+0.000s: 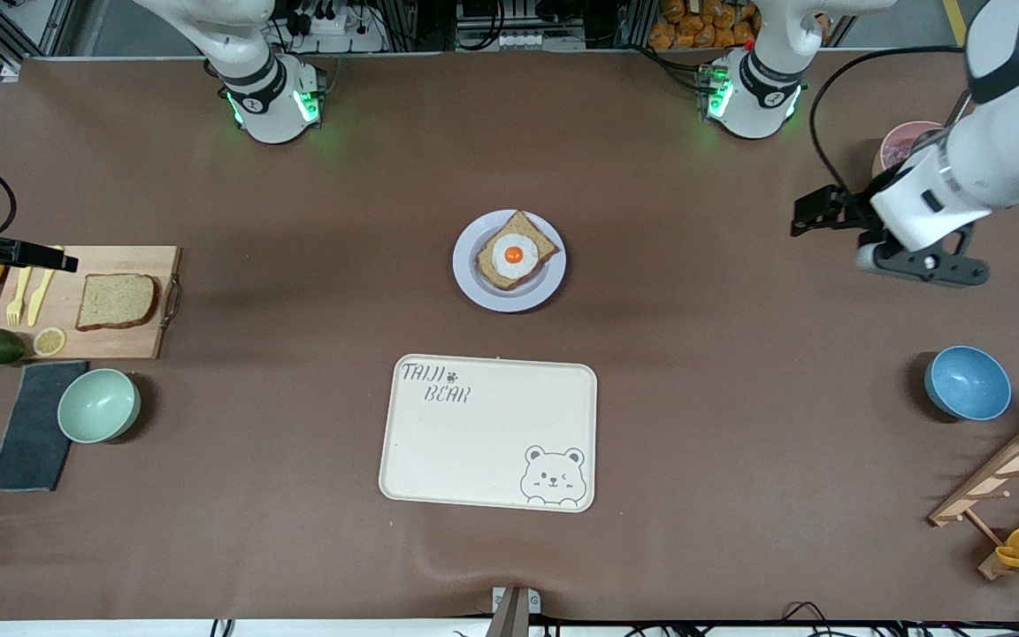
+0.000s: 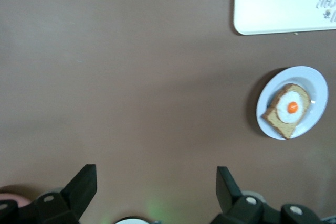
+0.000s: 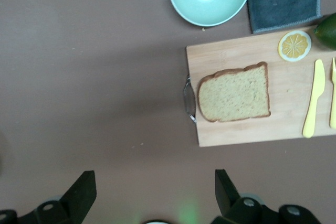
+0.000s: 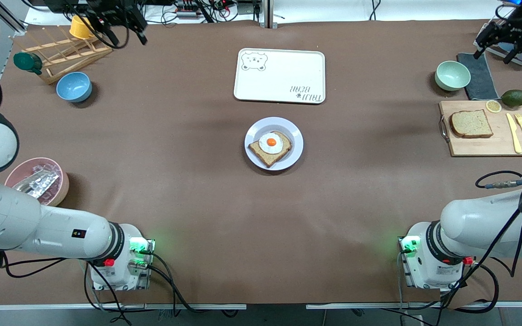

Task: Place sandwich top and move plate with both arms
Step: 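Move the left gripper toward the plate while the right gripper reaches the bread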

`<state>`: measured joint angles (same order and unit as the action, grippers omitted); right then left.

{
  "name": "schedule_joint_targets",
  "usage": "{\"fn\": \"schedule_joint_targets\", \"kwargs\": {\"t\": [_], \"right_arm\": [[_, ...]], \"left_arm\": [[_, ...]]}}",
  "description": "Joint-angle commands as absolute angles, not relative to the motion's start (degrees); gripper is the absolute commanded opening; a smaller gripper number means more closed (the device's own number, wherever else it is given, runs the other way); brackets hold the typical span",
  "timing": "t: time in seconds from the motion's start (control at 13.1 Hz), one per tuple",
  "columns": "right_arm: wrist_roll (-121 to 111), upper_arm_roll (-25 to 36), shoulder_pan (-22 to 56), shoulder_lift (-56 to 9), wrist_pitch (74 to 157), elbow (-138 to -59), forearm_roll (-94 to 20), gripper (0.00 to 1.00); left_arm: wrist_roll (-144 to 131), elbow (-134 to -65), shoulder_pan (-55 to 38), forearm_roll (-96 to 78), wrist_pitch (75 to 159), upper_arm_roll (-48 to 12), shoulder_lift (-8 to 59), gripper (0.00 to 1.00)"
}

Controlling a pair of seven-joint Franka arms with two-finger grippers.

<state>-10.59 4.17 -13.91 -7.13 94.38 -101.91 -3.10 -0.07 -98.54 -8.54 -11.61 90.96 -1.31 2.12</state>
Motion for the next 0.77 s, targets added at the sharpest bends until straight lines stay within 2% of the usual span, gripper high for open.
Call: {"fn": "schedule_joint_targets", "kwargs": {"t": [0.0,0.31,0.46,0.61,0.69], "right_arm": [[-17.90,3.34,-18.27,-7.91,99.65,-106.77,-2.90,1.00],[-29.16,3.52,-24.33,-13.34,106.33,-108.19,-2.81,1.00],[-31.36,3.43,-27.41,-16.07,109.93,-109.59,-2.81,1.00],[-35.14,3.43,-29.78,-18.71,112.49,-110.04,-2.90,0.97],[-36.64,3.43,-30.58,-19.94,113.37,-110.04,-3.34,0.89]], "left_arm": [[4.19,-103.79,-8.96,-16.94,93.69,-1.67,2.89,1.00],[15.09,-104.59,-8.88,-27.73,95.09,-2.55,10.96,1.00],[19.49,-104.59,-9.75,-33.20,99.47,-4.03,16.32,1.00],[23.54,-104.07,-10.37,-34.45,104.30,-7.10,22.21,1.00],[24.25,-103.45,-10.55,-35.58,106.41,-8.51,24.93,1.00]]}}
